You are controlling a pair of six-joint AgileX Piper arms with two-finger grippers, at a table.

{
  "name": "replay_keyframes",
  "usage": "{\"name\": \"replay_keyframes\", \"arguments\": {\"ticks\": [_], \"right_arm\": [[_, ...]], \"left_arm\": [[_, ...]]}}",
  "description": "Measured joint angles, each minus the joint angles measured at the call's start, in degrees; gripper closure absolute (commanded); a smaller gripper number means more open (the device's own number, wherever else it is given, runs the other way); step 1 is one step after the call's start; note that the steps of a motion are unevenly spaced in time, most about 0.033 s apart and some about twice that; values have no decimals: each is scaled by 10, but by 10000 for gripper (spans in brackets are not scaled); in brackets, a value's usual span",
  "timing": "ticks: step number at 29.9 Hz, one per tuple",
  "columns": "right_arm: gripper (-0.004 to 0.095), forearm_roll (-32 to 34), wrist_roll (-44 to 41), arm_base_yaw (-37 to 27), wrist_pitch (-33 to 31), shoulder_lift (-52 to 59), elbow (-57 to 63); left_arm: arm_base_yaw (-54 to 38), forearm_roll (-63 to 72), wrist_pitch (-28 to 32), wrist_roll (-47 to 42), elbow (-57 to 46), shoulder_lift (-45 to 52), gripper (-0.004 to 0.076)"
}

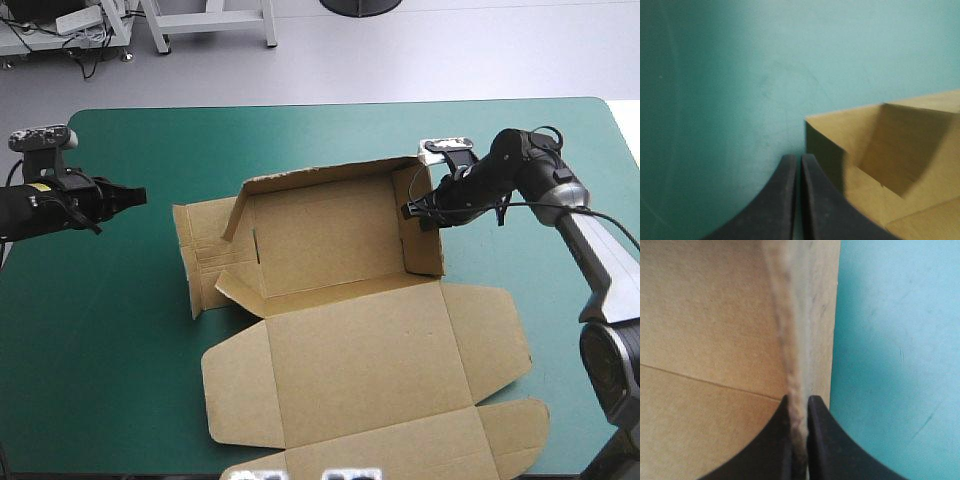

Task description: Fold the box

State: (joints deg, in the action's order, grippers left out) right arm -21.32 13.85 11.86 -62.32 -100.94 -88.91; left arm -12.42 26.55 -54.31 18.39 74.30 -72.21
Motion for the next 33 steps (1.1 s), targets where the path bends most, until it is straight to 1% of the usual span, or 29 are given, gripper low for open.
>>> {"name": "replay_keyframes", "arguments": {"ticks": [3, 6, 8, 13, 14, 16, 22, 25, 27, 28, 31, 33], "right_arm": [[907, -2, 5, 0, 15, -34, -30], [867, -7, 15, 0, 41, -58, -42], [798, -8, 17, 0, 62, -69, -43], [547, 22, 30, 1, 89, -79, -43], [512, 30, 34, 1, 91, -79, -44], [487, 42, 37, 1, 92, -79, -47], [487, 60, 40, 1, 80, -79, -89], [490, 65, 41, 1, 52, -79, -135], [505, 72, 41, 1, 21, -79, -173], [530, 76, 41, 1, 6, -79, -189], [648, 87, 23, 1, -56, -79, -247], [699, 91, 3, 1, -77, -76, -274]], "left_arm": [[0, 28, -32, 26, -2, 0, 709], [0, 45, -52, 39, -2, 0, 709], [0, 48, -60, 47, -2, 0, 709], [0, 48, -65, 64, -2, 0, 710], [0, 48, -65, 65, -2, 0, 710], [0, 48, -66, 67, -2, 0, 710], [0, 48, -66, 70, -2, 0, 710], [0, 45, -67, 70, -2, 0, 710], [0, 38, -67, 70, -2, 0, 710], [0, 33, -67, 70, -2, 0, 710], [0, 24, -67, 70, -2, 0, 710], [0, 23, -68, 70, -2, 0, 710]]}}
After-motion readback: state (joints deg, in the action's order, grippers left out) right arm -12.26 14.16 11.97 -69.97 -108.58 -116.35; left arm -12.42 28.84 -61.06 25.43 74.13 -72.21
